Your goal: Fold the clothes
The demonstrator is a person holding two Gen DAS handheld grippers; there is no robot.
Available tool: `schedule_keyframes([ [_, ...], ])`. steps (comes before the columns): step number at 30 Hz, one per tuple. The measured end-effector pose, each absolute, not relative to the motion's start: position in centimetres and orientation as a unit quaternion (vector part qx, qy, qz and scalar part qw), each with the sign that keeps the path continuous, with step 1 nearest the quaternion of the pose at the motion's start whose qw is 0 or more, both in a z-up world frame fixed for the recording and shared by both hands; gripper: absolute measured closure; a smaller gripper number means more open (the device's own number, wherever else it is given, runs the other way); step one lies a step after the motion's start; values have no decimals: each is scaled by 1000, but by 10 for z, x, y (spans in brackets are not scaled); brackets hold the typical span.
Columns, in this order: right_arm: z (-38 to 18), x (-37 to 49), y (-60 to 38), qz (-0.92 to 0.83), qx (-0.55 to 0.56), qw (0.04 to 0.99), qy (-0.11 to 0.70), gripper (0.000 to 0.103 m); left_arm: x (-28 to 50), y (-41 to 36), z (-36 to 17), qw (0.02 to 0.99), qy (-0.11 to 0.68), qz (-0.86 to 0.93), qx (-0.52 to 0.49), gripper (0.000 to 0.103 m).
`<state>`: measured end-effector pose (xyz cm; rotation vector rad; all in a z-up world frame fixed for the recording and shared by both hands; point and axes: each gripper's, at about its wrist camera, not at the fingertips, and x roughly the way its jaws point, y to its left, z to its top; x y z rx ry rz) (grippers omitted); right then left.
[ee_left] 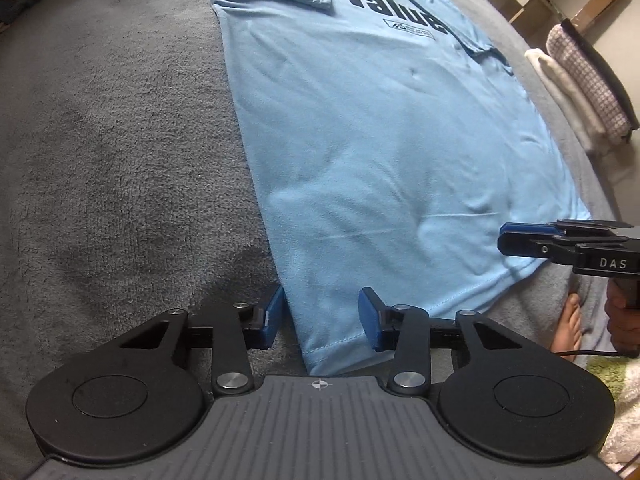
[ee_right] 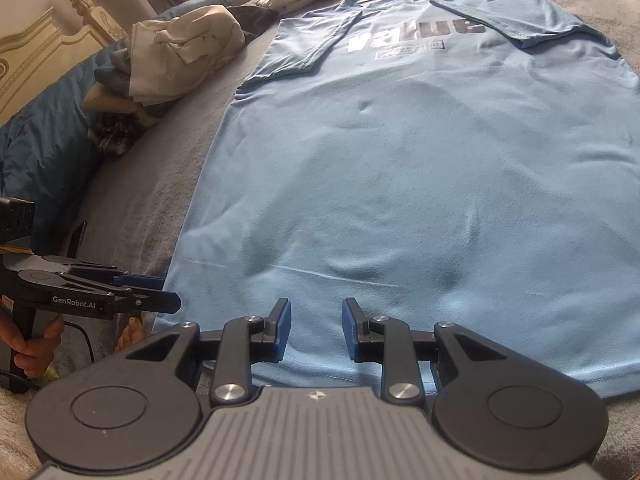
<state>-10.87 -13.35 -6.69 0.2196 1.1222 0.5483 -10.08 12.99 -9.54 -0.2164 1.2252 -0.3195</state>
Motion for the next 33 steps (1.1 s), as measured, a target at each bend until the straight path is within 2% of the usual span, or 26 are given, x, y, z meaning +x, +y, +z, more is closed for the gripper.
schedule_keyframes([
  [9, -66, -109, -134, 270, 129, 801, 519, 73, -106, 132, -104, 775, 594, -187, -108, 67],
  [13, -66, -107, -138, 293, 183, 786, 513, 73, -109, 135, -107, 766, 601, -196, -119, 76],
  [15, -70, -104, -141, 305, 227, 767, 516, 73, -109, 139, -109, 764, 602, -192, -129, 85],
  [17, -78, -100, -144, 315, 283, 738, 525, 72, -109, 144, -110, 763, 602, -187, -142, 94],
  [20, -94, -96, -145, 322, 349, 691, 545, 67, -111, 150, -108, 761, 597, -194, -166, 100],
  [27, -138, -93, -138, 342, 478, 559, 585, 59, -111, 167, -99, 750, 567, -213, -267, 101],
  [31, -167, -97, -126, 336, 532, 472, 617, 48, -110, 175, -97, 742, 546, -220, -321, 101],
  [33, -177, -97, -117, 333, 545, 441, 630, 46, -109, 178, -96, 739, 537, -228, -338, 101],
])
